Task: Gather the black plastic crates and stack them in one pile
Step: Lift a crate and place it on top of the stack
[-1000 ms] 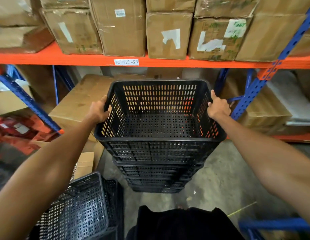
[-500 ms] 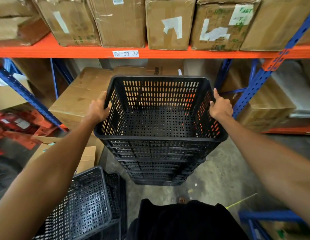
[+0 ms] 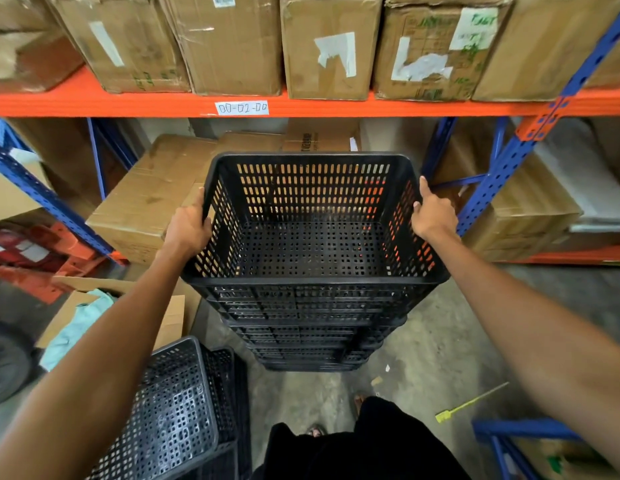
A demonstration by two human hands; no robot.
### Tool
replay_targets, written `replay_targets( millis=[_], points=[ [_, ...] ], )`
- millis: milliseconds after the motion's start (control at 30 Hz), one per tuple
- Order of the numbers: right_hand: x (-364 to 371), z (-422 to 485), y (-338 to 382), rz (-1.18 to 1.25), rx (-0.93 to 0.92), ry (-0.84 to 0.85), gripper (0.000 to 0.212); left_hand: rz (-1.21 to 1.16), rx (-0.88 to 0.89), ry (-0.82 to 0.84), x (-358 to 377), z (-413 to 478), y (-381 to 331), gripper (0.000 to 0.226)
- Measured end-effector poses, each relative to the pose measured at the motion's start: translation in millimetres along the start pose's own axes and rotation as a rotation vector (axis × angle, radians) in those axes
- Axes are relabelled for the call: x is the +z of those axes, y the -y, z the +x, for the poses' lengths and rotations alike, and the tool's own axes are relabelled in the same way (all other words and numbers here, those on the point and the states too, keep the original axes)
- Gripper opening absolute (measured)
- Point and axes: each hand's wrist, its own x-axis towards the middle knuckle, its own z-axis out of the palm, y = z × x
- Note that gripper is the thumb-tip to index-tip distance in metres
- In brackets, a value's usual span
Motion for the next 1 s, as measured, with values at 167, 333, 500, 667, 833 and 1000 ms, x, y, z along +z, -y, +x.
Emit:
replay_targets(
  millis=[167,333,500,667,833,1000],
  points=[
    [2.1,-5.4,1.8,0.010,0.008,-0.022,0.060,0.044,-0.009,-0.005,-4.3,4.0,-3.0,0.060],
    [-2.4,-4.1,2.8,0.053,0.000,0.075,0.071,0.234,-0.007,-0.024,-1.1,5.4,-5.0,0.066],
    [-5.4,-1.9,-2.0,0.064,-0.164,0.225,0.091,0.279,0.113,0.104,6.9,7.6,-2.9,0.089],
    [-9.6,-0.2,-13.2,-0.095,-0.326,0.245,0.094,0.248,0.207,0.281,0.2,20.4,-0.1,0.107],
    [-14.0,7.0,-8.4,-0.075,-0.347,0.272,0.088,0.193,0.191,0.225,9.4,25.0,0.7,0.101],
    [-17.3,27.9,2.8,-0.111,-0.295,0.294,0.105,0.179,0.187,0.234,12.4,41.7,-4.9,0.105]
  ],
)
